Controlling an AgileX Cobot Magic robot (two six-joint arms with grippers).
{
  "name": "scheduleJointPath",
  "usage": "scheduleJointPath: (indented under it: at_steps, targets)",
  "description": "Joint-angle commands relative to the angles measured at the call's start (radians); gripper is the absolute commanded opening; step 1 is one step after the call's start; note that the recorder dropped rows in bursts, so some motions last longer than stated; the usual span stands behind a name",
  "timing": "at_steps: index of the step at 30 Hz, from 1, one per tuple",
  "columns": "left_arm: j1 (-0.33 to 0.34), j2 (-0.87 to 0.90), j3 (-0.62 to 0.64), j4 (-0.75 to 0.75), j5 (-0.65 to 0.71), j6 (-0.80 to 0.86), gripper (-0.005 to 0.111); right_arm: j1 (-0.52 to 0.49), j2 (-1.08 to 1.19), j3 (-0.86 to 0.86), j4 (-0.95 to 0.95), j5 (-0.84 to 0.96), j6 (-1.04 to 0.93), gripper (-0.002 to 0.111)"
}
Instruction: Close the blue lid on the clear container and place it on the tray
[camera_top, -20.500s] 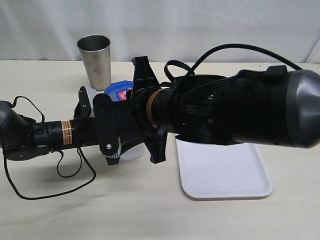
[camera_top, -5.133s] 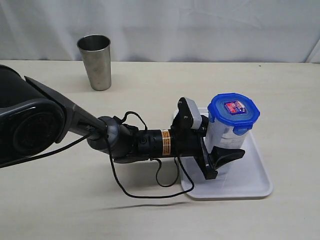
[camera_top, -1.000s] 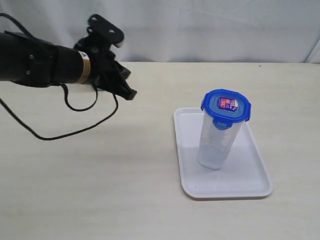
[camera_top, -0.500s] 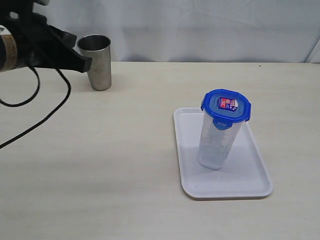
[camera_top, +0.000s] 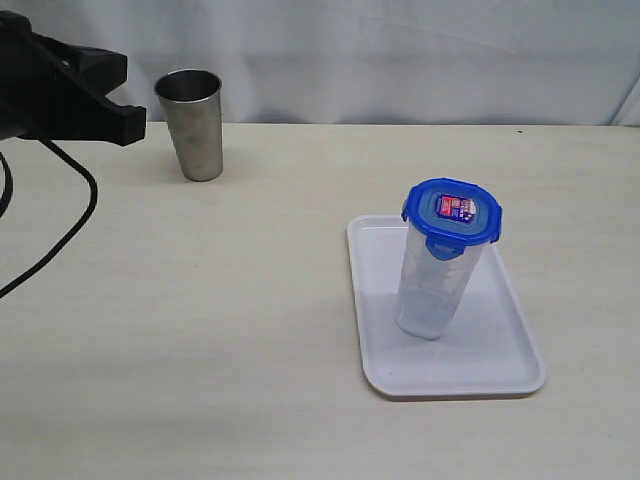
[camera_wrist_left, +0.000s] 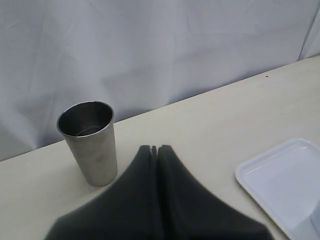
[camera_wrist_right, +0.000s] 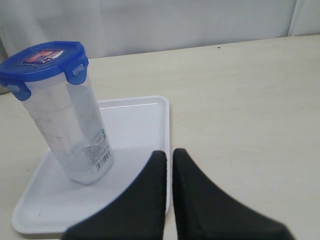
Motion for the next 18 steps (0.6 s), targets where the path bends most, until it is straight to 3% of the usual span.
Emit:
scheduleJointPath:
  at_steps: [1,13,18]
  targets:
    - [0.004,-0.007,0.004,-0.013,-0.002,-0.007,0.000,-0.006,-0.005,0.002,0.002,-0.002,-0.006,0.005]
    - [0.004,-0.007,0.004,0.004,-0.016,-0.007,0.000,-0.006,-0.005,0.002,-0.023,-0.010,-0.006,0.005]
    - [0.004,-0.007,0.004,0.004,-0.016,-0.007,0.000,-0.006,-0.005,0.002,-0.119,-0.158,-0.006,0.005]
